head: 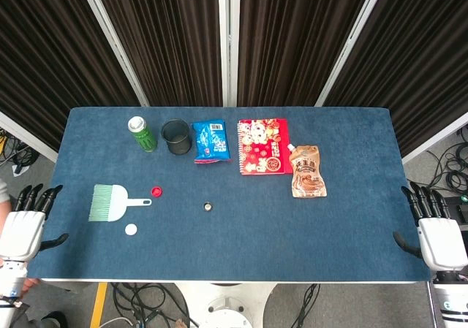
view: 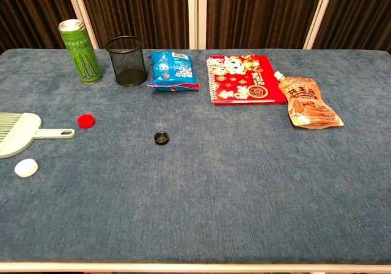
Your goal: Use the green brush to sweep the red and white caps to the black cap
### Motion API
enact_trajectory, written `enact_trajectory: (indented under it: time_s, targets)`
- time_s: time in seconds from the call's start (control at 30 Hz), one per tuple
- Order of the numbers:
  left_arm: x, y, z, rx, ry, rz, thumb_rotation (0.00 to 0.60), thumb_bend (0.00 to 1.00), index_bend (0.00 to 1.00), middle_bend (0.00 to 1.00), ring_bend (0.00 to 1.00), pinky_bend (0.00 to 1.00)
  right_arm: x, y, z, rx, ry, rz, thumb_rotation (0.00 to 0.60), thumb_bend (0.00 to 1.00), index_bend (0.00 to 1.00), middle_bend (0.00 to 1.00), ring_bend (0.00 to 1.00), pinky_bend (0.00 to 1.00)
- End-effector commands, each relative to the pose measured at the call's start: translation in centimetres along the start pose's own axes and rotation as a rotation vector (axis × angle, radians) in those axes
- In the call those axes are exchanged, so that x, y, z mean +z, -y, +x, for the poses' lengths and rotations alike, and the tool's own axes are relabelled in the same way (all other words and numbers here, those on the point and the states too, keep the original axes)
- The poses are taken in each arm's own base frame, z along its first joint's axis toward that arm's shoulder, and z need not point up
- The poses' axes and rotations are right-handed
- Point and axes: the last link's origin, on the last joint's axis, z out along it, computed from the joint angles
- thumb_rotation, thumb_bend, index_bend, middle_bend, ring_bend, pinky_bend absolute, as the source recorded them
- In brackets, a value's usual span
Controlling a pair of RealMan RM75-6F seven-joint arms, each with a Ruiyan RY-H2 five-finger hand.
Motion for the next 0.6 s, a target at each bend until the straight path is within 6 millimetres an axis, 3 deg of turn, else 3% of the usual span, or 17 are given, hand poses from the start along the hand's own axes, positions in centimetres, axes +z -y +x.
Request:
enact_trajectory:
  time_s: [0.03,0.6]
  targets:
    - [0.0,0.0,0.0,0.001,-0.012,0.006,0.600,0.05,0.08,0.15,0.05,0.05,0.0,0.0,0.1,0.000,-0.005,-0.001,0.600,0.12,0.00,0.00,0.00,0.00]
    - [-2.2,0.6,-0.1,-0.030,-0.029,0.147,0.600,0.04,0.09,0.15,0.05,0.05,0.3,-0.1,1.1,0.004,-0.058,0.026,0.600,0.12,0.00,0.01,0.00,0.00]
